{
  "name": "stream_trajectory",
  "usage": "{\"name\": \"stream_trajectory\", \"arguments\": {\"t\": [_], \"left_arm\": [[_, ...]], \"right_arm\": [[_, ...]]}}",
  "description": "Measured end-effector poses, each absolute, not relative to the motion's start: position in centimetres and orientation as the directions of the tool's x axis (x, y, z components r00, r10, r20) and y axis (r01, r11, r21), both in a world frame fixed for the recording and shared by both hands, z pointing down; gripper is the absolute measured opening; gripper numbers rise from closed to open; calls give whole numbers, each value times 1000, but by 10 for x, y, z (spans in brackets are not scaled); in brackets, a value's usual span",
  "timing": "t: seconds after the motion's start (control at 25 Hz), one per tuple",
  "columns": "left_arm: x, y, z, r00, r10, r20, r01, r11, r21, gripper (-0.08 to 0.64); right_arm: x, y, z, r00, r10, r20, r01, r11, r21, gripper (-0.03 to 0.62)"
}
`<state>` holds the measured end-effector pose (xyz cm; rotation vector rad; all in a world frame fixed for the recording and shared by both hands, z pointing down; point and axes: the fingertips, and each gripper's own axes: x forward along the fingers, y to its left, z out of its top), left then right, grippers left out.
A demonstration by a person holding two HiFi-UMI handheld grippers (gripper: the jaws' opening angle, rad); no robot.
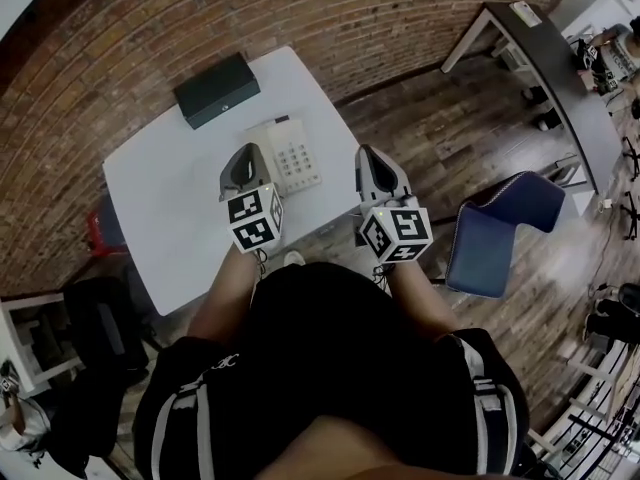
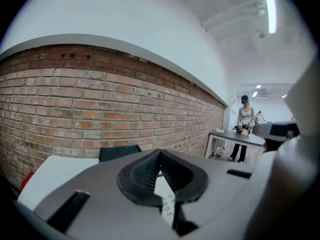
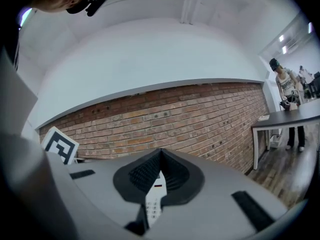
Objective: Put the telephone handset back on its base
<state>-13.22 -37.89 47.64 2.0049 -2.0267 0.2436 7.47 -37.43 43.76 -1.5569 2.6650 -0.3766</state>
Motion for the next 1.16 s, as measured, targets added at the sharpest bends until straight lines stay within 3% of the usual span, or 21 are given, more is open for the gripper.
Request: {"name": "stream_trajectory", "arguments": {"t": [0.36, 1.16], "left_arm": [[-114, -341, 401, 62, -984, 168, -996, -50, 77, 2], [-97, -334, 405, 75, -976, 206, -996, -66, 53, 2]], "right_arm": [[58, -369, 409, -535, -845, -6, -827, 524, -204, -2], [40, -362, 410, -610, -792, -15, -766, 595, -245, -2]]}}
